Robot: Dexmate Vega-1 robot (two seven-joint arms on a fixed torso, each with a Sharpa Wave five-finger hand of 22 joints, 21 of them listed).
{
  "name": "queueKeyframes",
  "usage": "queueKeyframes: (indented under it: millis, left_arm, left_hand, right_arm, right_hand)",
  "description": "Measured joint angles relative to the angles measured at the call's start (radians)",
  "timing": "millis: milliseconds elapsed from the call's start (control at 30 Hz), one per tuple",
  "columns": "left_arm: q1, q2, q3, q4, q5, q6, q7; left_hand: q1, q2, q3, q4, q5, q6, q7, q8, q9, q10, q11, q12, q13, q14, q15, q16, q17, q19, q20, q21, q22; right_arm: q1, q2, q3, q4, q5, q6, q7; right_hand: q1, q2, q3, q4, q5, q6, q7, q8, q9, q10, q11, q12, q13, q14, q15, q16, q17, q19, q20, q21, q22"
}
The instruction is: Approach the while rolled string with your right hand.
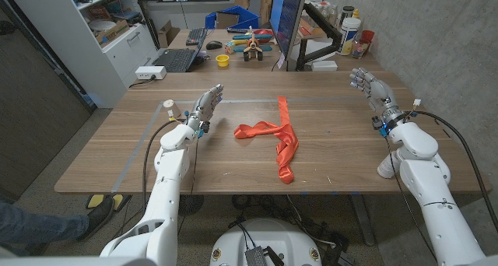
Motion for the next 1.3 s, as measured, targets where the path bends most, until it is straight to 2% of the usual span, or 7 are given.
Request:
queueKeyframes:
  millis: [100, 300, 867, 1300]
  left_arm:
    - [-0.002, 0.000, 0.001, 0.001, 0.002, 0.000, 0.000]
    - [-0.005, 0.001, 0.003, 0.006, 0.006, 0.000, 0.001]
    - [-0.011, 0.004, 0.009, 0.009, 0.018, 0.003, 0.002]
    - [-0.017, 0.003, 0.014, 0.013, 0.021, 0.005, -0.003]
  left_hand:
    - [0.000, 0.000, 0.000, 0.000, 0.000, 0.005, -0.006, 0.000, 0.000, 0.000, 0.000, 0.000, 0.000, 0.000, 0.000, 0.000, 0.000, 0.000, 0.000, 0.000, 0.000]
    - [0.000, 0.000, 0.000, 0.000, 0.000, 0.011, 0.000, 0.000, 0.000, 0.000, 0.000, 0.000, 0.000, 0.000, 0.000, 0.000, 0.000, 0.000, 0.000, -0.004, 0.000]
    - [0.000, 0.000, 0.000, 0.000, 0.000, 0.011, 0.000, 0.000, 0.000, 0.000, 0.000, 0.000, 0.000, 0.000, 0.000, 0.000, 0.000, 0.000, 0.000, -0.004, 0.000]
    - [0.000, 0.000, 0.000, 0.000, 0.000, 0.018, 0.004, 0.000, 0.000, 0.004, 0.004, 0.000, 0.000, 0.000, 0.000, 0.000, 0.000, 0.000, 0.000, -0.015, 0.000]
  right_arm:
    - [-0.006, -0.004, 0.005, -0.006, -0.004, 0.000, 0.001]
    - [-0.016, -0.008, 0.012, -0.016, -0.010, 0.001, 0.002]
    - [-0.047, -0.015, 0.031, -0.041, -0.020, 0.010, 0.007]
    - [-0.085, -0.017, 0.055, -0.073, -0.024, 0.014, 0.010]
  right_hand:
    - [0.000, 0.000, -0.003, 0.003, 0.000, 0.000, 0.000, 0.000, 0.000, 0.000, 0.000, 0.000, 0.000, 0.000, 0.000, 0.000, 0.000, 0.000, 0.000, -0.007, 0.000]
    - [0.000, 0.000, -0.008, -0.001, 0.000, 0.000, 0.000, 0.000, 0.000, 0.005, -0.005, 0.000, 0.000, 0.000, 0.000, 0.000, 0.000, 0.000, 0.000, -0.007, 0.000]
    - [0.000, 0.000, -0.008, -0.001, 0.000, 0.006, -0.006, 0.000, 0.000, 0.005, -0.005, 0.000, 0.000, 0.005, 0.005, 0.000, 0.000, 0.005, -0.006, -0.018, 0.000]
    - [0.000, 0.000, -0.008, -0.001, 0.000, 0.006, -0.005, 0.000, 0.000, 0.009, -0.002, 0.000, 0.000, 0.005, 0.005, 0.000, -0.005, 0.011, 0.000, -0.021, 0.000]
